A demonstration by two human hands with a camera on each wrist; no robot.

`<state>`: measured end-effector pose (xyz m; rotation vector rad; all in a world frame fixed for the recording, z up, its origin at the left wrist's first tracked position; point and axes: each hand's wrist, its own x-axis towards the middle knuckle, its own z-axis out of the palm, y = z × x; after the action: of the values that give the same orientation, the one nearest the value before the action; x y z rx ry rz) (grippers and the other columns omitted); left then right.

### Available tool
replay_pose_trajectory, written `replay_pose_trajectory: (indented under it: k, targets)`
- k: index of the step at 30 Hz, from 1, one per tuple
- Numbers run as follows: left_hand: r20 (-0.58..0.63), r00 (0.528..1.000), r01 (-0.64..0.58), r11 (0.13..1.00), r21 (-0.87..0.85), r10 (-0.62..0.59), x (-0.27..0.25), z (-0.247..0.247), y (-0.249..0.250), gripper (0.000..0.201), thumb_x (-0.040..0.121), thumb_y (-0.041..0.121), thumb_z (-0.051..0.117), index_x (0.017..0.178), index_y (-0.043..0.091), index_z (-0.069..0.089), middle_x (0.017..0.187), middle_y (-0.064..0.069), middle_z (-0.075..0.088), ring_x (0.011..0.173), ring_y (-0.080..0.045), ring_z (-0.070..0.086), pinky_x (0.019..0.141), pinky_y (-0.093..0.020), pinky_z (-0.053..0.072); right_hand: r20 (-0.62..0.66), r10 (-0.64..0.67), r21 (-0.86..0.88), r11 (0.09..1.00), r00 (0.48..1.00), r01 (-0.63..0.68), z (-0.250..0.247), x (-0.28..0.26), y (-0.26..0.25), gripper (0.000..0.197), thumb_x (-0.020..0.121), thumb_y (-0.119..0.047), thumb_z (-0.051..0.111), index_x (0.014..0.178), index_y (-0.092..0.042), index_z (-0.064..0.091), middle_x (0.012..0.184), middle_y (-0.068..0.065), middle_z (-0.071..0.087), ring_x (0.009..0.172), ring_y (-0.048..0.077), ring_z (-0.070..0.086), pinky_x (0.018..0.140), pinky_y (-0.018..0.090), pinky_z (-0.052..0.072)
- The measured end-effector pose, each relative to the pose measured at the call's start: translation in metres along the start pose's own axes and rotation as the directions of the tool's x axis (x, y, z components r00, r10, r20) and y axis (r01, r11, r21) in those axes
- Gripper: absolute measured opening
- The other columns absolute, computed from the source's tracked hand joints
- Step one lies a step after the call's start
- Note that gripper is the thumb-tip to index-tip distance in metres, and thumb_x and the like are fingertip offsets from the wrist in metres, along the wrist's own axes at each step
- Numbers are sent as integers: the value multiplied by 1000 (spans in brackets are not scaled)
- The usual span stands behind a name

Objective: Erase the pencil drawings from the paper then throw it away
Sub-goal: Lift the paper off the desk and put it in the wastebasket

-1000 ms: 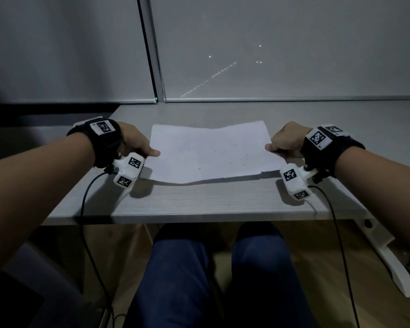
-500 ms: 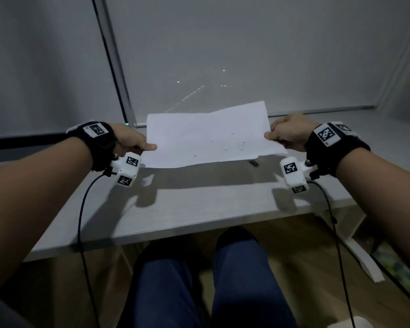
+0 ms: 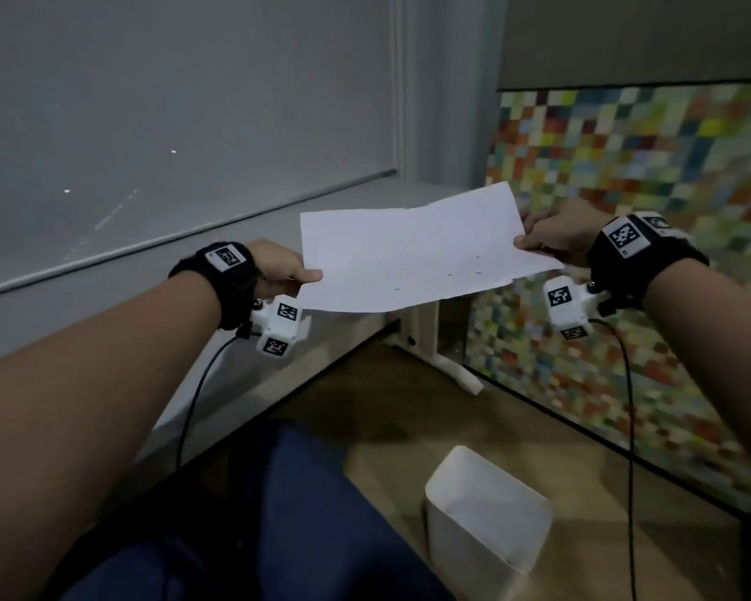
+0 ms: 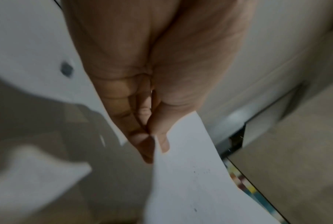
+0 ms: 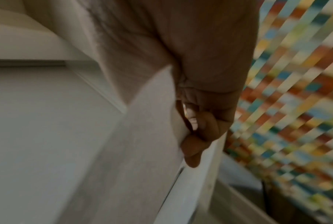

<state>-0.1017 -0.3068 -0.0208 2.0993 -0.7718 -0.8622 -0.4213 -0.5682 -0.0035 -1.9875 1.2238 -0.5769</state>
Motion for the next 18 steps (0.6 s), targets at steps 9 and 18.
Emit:
replay_pose_trajectory:
  k: [9,18]
  targets:
    - [210,976,1,973,-232,49,37,211,19,31,99,-9,66,129,-4,68,128,-12,75,107,-28,73,70,-34,65,-194,216,-107,965,957,-240,-97,-63,138,12,93,-16,77,93,-5,76,109,14,71,83,27,61,80,35,53]
    - [176,969,204,961,-188,-171,58,245,-122,19,97,-6,70,115,-3,73,125,-18,75,113,-36,73,85,-46,63,46,304,10,952,952,-304,13,-76,230,16,96,-12,74,103,3,73,100,14,68,76,22,61,71,33,54]
